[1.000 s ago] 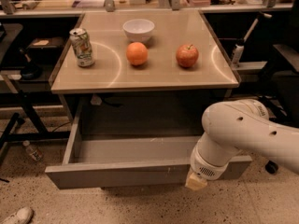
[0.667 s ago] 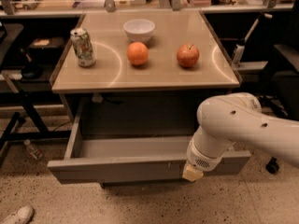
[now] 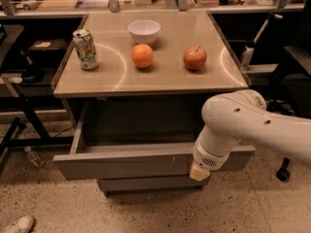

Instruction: Close top drawer

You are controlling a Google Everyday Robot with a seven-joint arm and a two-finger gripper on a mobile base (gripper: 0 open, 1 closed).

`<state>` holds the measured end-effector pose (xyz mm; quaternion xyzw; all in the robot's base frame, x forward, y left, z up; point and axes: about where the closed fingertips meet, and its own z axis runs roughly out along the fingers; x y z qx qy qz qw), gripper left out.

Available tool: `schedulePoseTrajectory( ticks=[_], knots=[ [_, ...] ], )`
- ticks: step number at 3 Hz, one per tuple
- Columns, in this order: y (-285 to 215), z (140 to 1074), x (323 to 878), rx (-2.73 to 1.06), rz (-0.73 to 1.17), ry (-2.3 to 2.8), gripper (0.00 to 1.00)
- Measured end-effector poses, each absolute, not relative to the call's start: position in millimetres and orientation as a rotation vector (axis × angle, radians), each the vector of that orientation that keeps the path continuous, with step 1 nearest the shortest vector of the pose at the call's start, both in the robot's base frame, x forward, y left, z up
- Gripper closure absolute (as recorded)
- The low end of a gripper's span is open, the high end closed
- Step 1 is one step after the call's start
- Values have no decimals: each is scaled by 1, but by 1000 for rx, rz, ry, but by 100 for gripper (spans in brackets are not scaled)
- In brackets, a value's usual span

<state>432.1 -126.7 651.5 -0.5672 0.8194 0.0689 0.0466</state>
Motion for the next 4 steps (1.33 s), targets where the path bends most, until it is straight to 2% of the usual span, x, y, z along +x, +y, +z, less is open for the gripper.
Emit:
schedulePoseTrajectory(
  ticks=[2,4],
  knots=[
    [-143,648,436,-1620,177,2541,100],
    [-166,645,471,-1530,57,2574,100]
  ],
)
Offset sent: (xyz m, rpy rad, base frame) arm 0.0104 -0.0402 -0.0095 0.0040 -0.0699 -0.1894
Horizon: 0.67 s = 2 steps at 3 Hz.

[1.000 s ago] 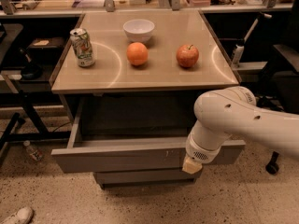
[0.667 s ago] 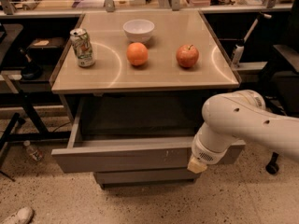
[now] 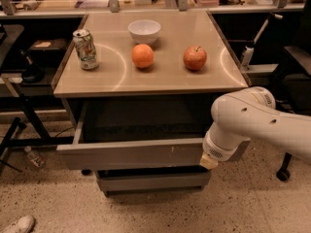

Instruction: Close top drawer

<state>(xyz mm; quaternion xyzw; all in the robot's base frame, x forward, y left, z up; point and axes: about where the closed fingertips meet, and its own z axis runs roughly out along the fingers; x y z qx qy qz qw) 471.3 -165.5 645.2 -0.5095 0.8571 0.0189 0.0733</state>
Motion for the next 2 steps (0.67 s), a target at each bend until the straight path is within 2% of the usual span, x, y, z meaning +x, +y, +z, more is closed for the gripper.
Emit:
schedulePoseTrajectory(
  ticks=[1,2],
  knots=[
    [-170,642,500,-1527,-13,2576,100],
    [-170,641,504,-1527,-21,2576,100]
  ],
)
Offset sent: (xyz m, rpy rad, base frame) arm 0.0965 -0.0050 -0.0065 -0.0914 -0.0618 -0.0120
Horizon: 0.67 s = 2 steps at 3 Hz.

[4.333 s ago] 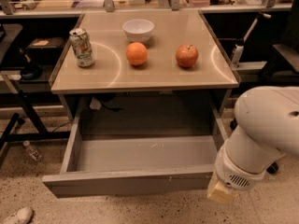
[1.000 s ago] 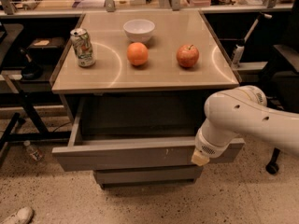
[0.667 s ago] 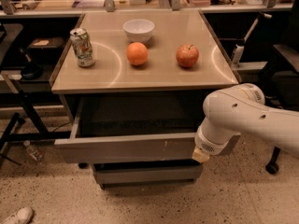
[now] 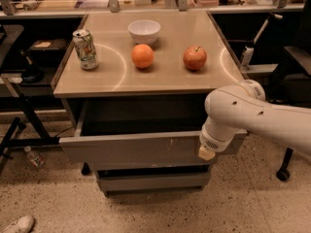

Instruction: Close top drawer

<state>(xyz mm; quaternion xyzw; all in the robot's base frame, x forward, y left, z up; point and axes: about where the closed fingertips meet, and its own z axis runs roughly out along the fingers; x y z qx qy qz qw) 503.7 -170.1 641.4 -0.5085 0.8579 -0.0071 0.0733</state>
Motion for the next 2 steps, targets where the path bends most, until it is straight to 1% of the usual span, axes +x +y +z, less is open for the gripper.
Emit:
schedulePoseTrajectory(
  ticks=[1,2],
  knots=[
    [-168,642,528,-1544,-52,2569,100],
    [-168,642,527,-1544,-52,2569,100]
  ],
)
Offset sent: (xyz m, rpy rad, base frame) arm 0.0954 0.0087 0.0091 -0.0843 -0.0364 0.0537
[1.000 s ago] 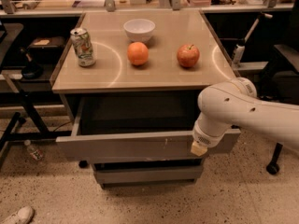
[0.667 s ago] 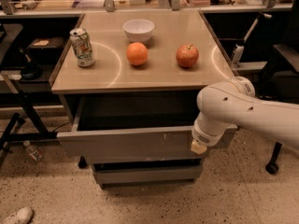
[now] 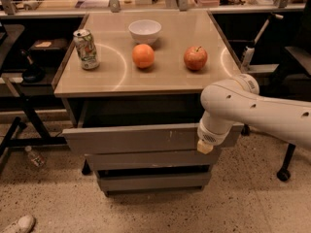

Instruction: Close top drawer

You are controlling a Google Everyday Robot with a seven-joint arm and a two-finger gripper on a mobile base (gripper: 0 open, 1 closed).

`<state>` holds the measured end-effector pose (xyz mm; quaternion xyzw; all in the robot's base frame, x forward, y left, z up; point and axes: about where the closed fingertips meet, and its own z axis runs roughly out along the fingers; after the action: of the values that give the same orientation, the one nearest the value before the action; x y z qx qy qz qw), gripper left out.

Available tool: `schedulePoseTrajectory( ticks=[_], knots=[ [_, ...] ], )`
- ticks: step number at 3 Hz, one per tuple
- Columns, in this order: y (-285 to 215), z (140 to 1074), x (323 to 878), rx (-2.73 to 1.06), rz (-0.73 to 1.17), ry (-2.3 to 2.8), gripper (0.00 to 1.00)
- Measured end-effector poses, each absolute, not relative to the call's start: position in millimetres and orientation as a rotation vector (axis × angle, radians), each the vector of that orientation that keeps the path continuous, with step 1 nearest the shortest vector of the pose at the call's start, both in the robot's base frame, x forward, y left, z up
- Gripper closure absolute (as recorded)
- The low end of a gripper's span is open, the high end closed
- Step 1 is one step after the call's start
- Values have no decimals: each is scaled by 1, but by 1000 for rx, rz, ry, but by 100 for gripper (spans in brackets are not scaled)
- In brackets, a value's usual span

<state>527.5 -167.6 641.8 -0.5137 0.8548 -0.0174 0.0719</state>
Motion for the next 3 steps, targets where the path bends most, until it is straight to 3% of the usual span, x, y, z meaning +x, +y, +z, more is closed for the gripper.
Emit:
schedulePoseTrajectory(
  ticks=[3],
  knots=[
    [-165,648,584,-1592,-127,2561,100]
  ],
)
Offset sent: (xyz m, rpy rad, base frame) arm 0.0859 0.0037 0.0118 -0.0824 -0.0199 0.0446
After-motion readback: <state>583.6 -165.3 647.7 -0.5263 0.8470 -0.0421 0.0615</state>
